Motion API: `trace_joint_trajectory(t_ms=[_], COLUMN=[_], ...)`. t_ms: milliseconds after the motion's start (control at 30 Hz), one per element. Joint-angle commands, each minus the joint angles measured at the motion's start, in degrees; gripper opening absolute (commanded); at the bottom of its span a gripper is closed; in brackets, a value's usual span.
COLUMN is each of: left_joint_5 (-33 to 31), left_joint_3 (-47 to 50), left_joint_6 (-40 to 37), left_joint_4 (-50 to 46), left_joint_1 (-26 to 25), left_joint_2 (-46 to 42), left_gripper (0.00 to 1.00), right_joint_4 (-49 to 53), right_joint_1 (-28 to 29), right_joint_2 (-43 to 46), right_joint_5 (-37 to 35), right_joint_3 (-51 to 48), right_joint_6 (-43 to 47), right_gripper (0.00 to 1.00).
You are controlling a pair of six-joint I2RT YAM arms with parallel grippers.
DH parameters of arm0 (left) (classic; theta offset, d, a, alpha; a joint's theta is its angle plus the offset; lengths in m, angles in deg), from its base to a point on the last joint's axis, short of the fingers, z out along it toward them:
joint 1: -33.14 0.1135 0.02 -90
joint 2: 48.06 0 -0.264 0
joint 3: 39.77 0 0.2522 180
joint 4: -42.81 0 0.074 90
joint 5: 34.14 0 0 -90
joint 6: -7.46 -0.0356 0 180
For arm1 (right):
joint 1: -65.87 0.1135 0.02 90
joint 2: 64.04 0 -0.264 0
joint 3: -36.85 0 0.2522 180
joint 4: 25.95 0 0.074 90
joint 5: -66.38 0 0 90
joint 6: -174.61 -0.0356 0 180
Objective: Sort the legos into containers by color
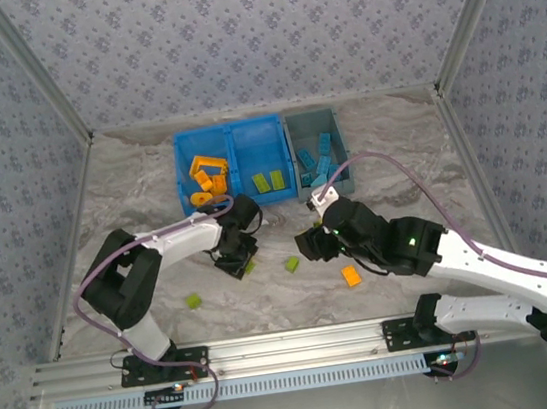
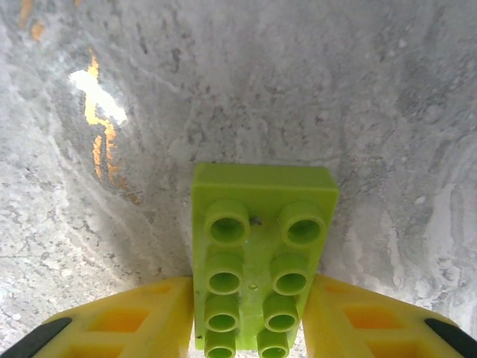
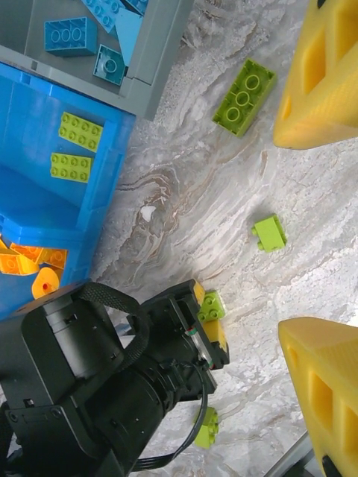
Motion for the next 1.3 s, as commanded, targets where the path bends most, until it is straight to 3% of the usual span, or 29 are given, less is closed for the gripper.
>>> trace_joint_trajectory(t_ms=[0,100,333,500,733,933,1267], left_joint_5=[-1.3,-2.3,-7.5,-13.2,-17.2,-16.4,-13.5], left_joint_3=[1.6,1.3,-2.8,-11.4,-27.0,-42.0,-70.6], left_joint_6=[-1.1,-2.4,-6.3,-10.9,-21.5,-33.3,-47.8], left_joint_4=[4.1,3.8,-3.8,-11.8,-16.2,-17.3,-22.2], left_joint_1=[0.4,0.3,-1.5,-5.8,-7.8,-3.7,5.9], left_joint_2=[2.6,2.2,-2.3,-6.4,-5.4,3.1,28.1], left_gripper=[0.37,0.32,0.31,0.31,0.33,0.33,0.34], right_joint_4=[-0.9,-1.2,-1.2,-0.7,-1.9,-6.1,-30.0], right_joint_1=[1.0,1.5,1.8,1.8,1.3,-0.3,-2.1], right_joint_2=[-0.5,-0.7,-0.9,0.7,3.0,2.0,-4.6], right_joint_5=[-1.4,-1.7,-2.1,-4.4,-7.4,-9.7,-10.7], right_joint_3=[0.5,0.5,1.2,1.9,2.6,3.1,-0.8], right_joint_6=[-1.3,-1.5,-1.3,-1.7,-3.0,-4.2,0.3], right_gripper=[0.64,0.63,0.63,0.63,0.63,0.64,0.67])
